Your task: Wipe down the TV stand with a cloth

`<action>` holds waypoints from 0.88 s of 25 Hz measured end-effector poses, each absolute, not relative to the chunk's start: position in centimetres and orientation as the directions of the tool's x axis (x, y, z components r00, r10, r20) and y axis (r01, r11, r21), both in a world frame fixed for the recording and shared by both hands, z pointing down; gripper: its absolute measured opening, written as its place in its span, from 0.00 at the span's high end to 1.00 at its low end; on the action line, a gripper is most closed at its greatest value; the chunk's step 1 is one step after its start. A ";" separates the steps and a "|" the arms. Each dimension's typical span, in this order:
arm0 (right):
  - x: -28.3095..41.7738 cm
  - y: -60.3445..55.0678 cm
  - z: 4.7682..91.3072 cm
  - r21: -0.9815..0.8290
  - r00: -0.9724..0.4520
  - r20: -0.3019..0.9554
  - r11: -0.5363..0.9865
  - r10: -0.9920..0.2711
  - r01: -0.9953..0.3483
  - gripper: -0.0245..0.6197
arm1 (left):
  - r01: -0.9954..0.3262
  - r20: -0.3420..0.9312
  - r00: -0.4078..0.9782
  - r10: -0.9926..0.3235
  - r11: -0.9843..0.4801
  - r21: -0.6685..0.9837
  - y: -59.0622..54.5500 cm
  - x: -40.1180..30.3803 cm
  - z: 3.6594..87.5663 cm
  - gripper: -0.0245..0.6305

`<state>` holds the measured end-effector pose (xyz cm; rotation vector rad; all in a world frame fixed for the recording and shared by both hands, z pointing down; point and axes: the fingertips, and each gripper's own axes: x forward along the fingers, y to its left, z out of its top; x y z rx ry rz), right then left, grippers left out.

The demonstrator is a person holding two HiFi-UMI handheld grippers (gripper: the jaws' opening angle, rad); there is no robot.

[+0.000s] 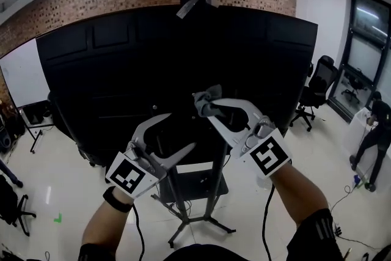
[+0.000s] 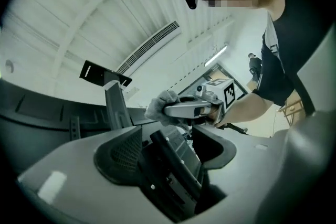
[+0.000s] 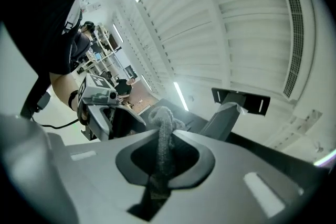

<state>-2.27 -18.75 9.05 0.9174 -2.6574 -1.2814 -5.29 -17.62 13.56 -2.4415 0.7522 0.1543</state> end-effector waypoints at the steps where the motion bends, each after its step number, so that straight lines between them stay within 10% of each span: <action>1: -2.3 -19.1 8.0 0.748 -0.821 -0.208 0.455 -0.532 -0.484 0.93 | -0.543 -0.266 0.837 -0.478 -0.665 -0.512 -17.8 -5.0 12.8 0.47; 22: -5.1 -30.2 -17.8 0.892 -0.759 -0.274 0.138 -0.591 -0.430 0.92 | -0.609 -0.318 0.789 -0.525 -0.601 -0.518 -27.2 -4.7 -5.9 0.47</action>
